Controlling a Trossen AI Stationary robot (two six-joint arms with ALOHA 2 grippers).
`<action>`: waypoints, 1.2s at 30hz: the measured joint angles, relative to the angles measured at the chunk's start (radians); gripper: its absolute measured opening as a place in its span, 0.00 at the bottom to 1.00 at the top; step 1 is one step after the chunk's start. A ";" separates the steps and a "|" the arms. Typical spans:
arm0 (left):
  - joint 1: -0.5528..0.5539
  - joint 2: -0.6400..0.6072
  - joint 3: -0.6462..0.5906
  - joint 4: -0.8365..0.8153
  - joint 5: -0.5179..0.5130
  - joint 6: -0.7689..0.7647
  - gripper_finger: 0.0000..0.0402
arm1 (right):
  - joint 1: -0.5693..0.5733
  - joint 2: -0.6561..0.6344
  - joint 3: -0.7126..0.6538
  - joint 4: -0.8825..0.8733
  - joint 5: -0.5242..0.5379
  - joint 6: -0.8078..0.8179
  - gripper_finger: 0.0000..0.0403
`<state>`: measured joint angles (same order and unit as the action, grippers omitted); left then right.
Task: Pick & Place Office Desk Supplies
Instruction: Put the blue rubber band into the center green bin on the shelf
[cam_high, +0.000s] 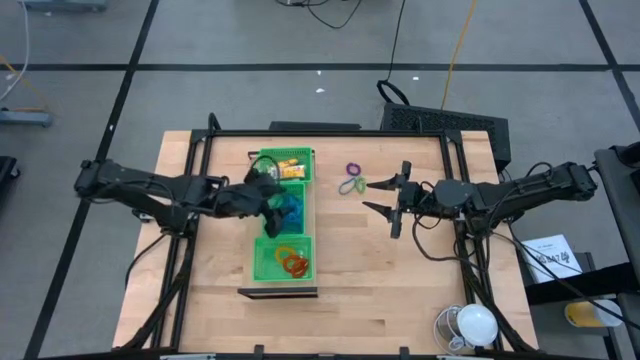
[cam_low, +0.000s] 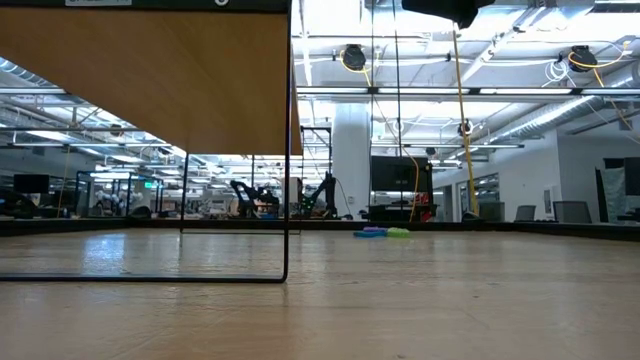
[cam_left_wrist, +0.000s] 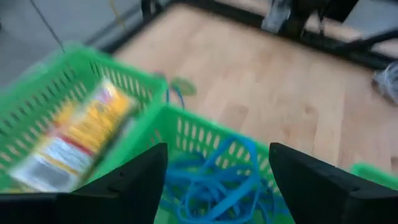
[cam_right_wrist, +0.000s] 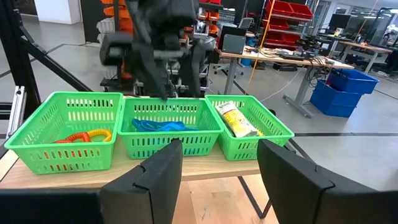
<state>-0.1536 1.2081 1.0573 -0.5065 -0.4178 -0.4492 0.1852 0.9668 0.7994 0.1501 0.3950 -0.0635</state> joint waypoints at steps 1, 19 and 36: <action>-0.008 -0.018 0.000 0.012 -0.017 0.019 0.73 | 0.000 0.000 0.000 0.000 0.000 0.000 0.49; -0.120 -0.499 -0.467 0.544 -0.162 0.275 0.77 | -0.239 0.164 -0.124 0.100 -0.092 0.114 0.49; -0.078 -0.557 -0.568 0.653 -0.160 0.263 0.77 | -0.507 0.763 0.012 0.108 -0.409 0.090 0.49</action>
<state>-0.2320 0.6511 0.4889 0.1467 -0.5774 -0.1860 -0.3219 1.7297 0.8112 0.2578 -0.0138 0.0262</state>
